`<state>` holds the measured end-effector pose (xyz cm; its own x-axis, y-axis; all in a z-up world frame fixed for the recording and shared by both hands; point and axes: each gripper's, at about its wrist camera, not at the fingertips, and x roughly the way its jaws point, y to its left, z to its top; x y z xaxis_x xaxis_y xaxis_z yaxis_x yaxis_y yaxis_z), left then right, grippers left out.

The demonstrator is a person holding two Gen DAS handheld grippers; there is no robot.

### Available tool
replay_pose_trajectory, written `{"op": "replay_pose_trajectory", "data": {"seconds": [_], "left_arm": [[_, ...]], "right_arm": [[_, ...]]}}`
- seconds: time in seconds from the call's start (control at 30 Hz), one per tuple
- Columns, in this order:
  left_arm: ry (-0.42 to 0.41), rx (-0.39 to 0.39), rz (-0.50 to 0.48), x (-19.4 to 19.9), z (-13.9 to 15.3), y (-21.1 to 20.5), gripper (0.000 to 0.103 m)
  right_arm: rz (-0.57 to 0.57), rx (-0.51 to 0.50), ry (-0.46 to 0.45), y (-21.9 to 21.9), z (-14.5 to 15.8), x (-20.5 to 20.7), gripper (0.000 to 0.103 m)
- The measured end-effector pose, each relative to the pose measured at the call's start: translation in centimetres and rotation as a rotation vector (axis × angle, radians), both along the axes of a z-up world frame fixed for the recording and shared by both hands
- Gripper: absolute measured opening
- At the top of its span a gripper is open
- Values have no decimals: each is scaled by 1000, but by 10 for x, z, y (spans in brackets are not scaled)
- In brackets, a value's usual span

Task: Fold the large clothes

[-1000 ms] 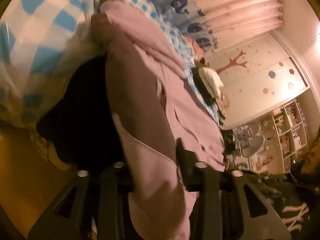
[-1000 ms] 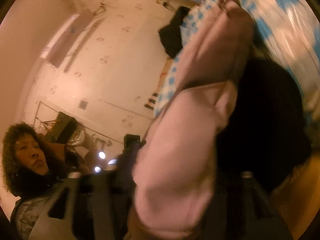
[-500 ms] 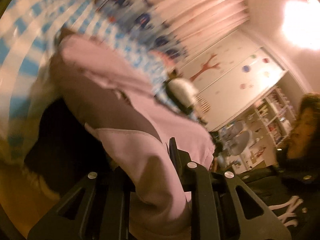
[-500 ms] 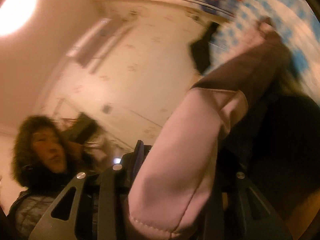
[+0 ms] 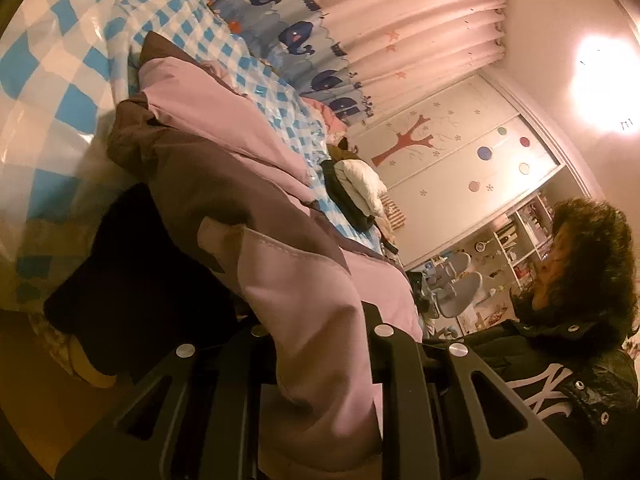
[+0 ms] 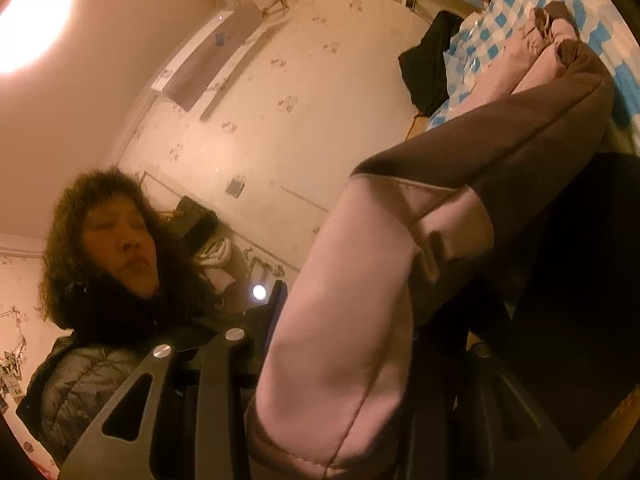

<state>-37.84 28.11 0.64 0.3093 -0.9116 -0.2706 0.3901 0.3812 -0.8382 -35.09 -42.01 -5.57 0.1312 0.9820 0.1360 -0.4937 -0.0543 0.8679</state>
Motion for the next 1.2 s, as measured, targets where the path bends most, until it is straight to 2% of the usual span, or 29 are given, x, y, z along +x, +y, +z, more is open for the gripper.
{"op": "replay_pose_trajectory", "data": {"seconds": [0.27,0.5,0.67,0.8,0.93,1.07,1.2], "left_arm": [[-11,25,-3,18,16,-12,15],[-70,7,47,36,35,-19,15],[-107,-34,165,71,56,-23,15],[-134,-59,242,116,78,-29,15],[-95,-95,313,184,85,-34,15],[-22,-123,394,252,74,-32,15],[58,-103,447,318,51,-38,15]], "right_arm": [[35,33,31,2,-16,-4,38],[50,98,-27,-4,-3,16,38],[-36,201,-86,-23,19,55,38],[-129,253,-101,-34,41,110,38],[-234,261,-31,-40,54,174,38],[-355,254,77,-50,52,233,38],[-445,203,252,-53,23,301,38]]}}
